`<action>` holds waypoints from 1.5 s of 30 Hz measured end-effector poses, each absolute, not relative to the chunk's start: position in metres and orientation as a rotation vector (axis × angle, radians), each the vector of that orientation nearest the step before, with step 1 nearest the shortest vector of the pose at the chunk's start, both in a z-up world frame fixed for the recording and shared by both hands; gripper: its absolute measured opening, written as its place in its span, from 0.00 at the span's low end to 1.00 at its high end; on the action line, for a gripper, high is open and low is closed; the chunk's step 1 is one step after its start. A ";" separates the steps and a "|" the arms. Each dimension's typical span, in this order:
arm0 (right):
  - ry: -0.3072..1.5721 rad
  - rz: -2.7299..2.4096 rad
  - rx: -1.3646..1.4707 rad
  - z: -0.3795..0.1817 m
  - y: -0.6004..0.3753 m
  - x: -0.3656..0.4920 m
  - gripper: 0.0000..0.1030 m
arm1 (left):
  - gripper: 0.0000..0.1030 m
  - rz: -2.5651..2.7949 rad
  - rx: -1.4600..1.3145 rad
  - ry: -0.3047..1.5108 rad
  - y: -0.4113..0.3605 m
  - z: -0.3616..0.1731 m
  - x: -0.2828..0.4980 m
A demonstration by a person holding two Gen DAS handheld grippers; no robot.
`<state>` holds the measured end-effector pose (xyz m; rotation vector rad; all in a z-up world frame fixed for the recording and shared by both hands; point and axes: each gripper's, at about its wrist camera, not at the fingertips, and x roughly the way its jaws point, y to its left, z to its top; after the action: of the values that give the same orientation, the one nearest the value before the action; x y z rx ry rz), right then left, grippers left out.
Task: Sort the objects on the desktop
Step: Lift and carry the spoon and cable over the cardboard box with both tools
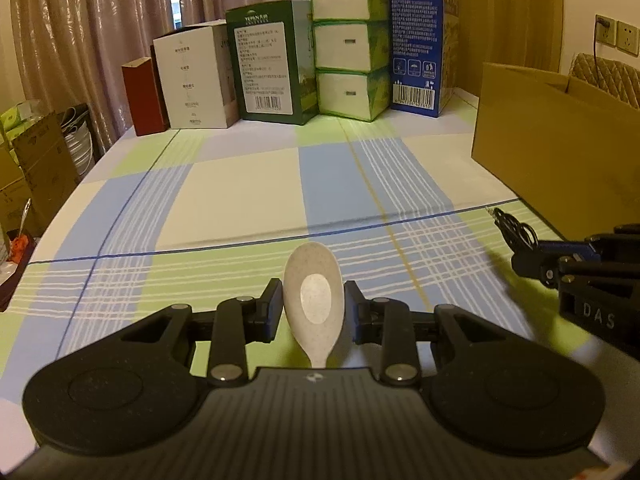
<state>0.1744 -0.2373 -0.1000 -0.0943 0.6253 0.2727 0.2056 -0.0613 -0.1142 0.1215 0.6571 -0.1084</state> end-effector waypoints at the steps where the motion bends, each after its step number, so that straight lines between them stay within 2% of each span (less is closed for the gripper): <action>1: 0.621 0.273 -0.091 -0.095 -0.237 0.171 0.09 | 0.26 -0.106 0.116 0.659 -0.061 -0.110 0.201; 20: 0.525 0.216 -0.034 -0.008 -0.270 0.077 0.09 | 0.26 -0.132 0.047 0.637 -0.091 -0.017 0.116; 34: 0.471 0.152 0.000 0.026 -0.322 0.030 0.09 | 0.26 -0.208 0.052 0.614 -0.142 0.020 0.072; 45: 0.443 0.057 0.029 0.044 -0.380 0.026 0.09 | 0.26 -0.310 0.010 0.625 -0.193 0.037 0.070</action>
<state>0.0257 -0.3799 0.0440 0.0295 0.4431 0.0566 0.0702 -0.1926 0.0369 0.0095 0.6253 -0.3103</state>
